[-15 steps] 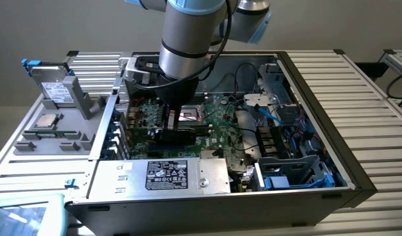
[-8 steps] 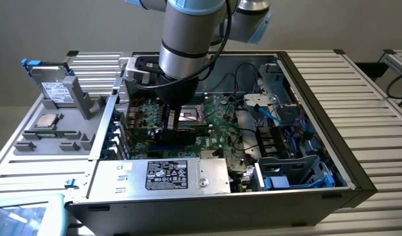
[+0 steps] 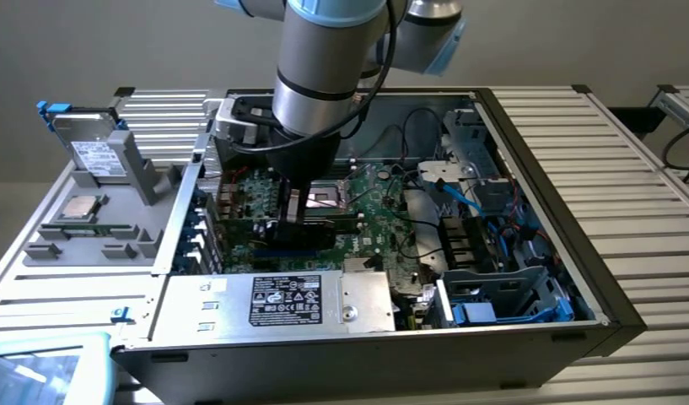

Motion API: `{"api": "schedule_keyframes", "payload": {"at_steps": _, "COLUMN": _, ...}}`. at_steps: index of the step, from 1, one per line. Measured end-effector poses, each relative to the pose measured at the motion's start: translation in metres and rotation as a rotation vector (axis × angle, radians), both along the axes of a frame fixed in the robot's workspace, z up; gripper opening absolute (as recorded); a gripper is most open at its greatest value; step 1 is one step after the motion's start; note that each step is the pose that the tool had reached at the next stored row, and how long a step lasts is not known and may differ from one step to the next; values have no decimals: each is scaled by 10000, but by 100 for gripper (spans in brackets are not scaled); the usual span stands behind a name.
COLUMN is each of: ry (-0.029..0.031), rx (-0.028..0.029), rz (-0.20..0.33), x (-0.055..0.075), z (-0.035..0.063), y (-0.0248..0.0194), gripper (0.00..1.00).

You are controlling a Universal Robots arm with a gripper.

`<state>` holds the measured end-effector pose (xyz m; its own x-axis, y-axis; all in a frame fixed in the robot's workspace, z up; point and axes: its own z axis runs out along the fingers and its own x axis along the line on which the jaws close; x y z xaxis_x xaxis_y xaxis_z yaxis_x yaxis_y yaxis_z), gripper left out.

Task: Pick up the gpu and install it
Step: 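Insert the gpu into the slot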

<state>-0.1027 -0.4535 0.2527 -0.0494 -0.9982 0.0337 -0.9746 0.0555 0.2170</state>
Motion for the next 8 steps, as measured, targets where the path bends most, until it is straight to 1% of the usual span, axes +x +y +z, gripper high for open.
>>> {"api": "schedule_keyframes", "payload": {"at_steps": 8, "ry": 0, "rx": 1, "rz": -6, "x": 0, "z": -2, "y": 3, "gripper": 27}}
